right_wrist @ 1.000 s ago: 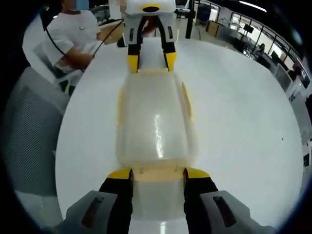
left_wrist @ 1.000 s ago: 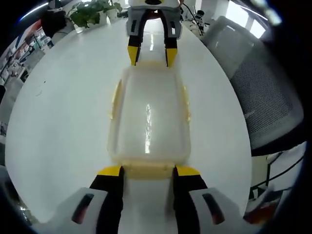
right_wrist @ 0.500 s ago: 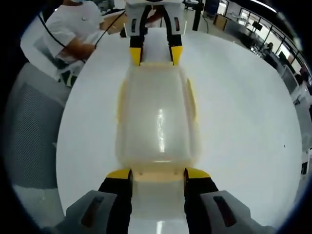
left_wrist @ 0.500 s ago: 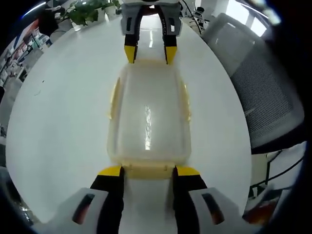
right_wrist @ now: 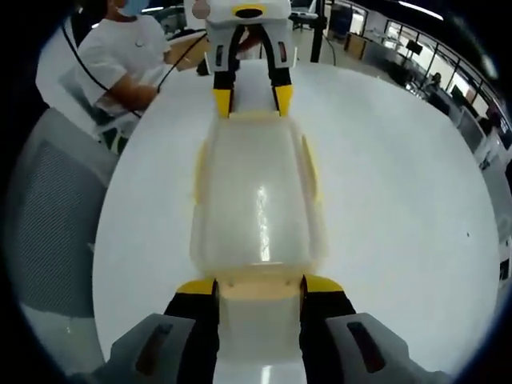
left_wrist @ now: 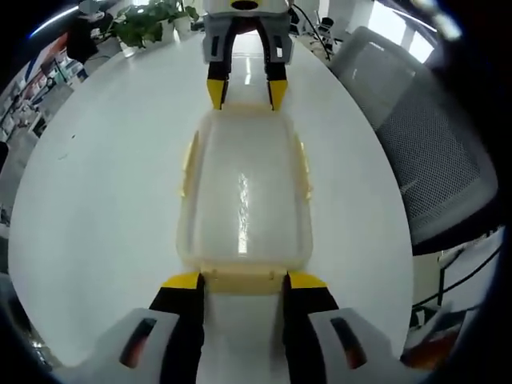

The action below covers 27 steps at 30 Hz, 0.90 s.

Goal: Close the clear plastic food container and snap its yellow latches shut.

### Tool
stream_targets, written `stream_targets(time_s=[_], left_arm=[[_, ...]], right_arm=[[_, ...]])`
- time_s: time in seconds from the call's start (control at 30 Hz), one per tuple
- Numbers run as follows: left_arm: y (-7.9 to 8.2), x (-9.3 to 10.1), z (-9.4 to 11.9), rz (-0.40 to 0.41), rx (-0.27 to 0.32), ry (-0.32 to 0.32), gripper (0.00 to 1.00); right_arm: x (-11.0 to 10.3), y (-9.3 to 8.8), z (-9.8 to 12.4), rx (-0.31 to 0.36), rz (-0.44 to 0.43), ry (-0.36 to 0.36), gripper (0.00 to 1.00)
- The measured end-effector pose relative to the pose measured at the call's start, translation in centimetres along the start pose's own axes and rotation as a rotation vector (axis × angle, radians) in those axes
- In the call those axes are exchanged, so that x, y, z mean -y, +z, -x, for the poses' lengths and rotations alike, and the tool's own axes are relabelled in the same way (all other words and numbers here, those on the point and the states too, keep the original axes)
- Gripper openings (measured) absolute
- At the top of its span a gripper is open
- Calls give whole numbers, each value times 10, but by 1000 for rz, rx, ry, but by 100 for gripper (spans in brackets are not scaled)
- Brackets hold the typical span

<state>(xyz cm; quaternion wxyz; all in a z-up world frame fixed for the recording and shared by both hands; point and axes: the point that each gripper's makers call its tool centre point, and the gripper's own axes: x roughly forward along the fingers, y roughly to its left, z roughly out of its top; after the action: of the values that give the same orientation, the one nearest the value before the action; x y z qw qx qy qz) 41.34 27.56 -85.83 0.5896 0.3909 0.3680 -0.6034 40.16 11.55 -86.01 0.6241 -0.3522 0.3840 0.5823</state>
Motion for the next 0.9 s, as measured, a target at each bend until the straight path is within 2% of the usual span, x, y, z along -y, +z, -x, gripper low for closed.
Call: stream_targets(time_s=[0.17, 0.3, 0.57, 0.9], left_arm=[[-1, -1, 4, -22, -14, 12, 37], [-2, 4, 11, -3, -12, 7, 37], [9, 11, 26, 16, 23, 4, 37], [18, 10, 36, 23, 26, 3, 37]], right_arm=[[-3, 4, -1, -5, -17, 11, 37], [-5, 8, 2, 1, -9, 16, 37], [-9, 14, 20, 14, 15, 21, 37], [-10, 18, 36, 14, 12, 31, 37]])
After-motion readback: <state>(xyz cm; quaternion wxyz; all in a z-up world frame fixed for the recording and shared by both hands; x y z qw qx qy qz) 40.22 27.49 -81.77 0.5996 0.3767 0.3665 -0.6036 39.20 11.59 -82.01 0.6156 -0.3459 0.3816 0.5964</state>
